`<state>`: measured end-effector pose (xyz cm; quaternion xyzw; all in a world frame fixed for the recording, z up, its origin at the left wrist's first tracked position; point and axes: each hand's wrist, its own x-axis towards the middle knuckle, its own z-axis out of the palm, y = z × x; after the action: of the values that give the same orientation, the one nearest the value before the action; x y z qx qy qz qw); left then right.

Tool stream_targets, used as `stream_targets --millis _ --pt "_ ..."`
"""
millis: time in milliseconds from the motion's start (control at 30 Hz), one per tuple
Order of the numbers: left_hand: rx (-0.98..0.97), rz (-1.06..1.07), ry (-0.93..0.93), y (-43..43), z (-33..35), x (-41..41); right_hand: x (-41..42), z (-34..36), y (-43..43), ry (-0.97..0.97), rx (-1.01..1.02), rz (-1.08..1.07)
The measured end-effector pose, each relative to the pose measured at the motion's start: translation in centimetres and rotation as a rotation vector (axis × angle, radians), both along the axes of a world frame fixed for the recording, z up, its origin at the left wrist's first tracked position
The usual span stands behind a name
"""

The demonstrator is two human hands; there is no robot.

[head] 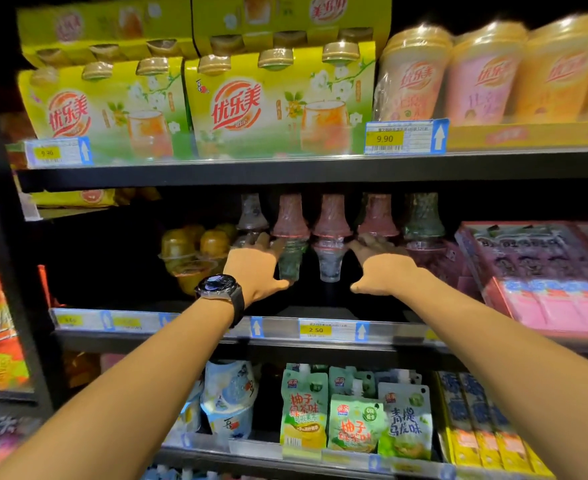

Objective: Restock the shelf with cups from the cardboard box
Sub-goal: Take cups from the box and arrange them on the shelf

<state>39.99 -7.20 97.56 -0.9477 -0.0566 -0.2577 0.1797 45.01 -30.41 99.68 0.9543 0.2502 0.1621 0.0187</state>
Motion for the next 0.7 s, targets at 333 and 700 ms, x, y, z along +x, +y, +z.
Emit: stream_targets --millis 333,700 --pt "-0.008 0.123 -0.110 -4.3 -0.8 -6.0 -3.7 -0.6 -2.4 -0.112 0.048 0.132" --pt "-0.004 0.264 -0.119 -2.7 -3.7 -19.5 -12.0 -4.0 3.2 -0.255 0.127 0.462"
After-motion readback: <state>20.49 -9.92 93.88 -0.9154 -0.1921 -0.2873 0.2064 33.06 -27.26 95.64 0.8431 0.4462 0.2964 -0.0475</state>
